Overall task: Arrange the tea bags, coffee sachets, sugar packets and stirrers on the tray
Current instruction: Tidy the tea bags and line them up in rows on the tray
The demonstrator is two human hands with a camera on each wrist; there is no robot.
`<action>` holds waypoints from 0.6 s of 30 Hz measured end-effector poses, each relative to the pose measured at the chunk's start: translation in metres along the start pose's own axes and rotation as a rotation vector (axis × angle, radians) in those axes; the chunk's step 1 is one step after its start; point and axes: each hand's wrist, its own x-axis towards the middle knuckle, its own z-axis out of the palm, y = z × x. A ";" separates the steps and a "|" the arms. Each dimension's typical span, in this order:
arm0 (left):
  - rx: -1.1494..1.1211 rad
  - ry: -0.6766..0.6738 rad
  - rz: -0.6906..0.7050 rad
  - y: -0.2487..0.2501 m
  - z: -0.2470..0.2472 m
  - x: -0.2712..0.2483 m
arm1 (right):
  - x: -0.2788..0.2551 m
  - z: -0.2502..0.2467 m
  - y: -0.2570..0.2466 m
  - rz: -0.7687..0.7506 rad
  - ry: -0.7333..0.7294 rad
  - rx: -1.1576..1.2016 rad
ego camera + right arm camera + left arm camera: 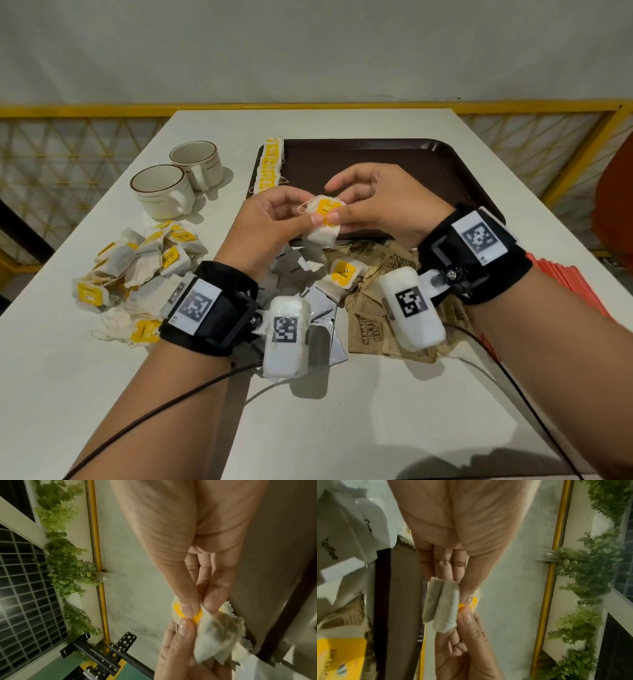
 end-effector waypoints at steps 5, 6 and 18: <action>0.045 0.130 -0.019 -0.004 -0.011 0.006 | 0.000 -0.016 -0.004 0.065 -0.188 -0.614; 0.038 0.152 -0.032 -0.004 -0.014 0.006 | -0.002 -0.016 -0.006 0.067 -0.285 -0.793; 0.031 0.148 -0.095 -0.009 -0.011 0.007 | 0.006 0.000 0.001 -0.012 -0.505 -1.110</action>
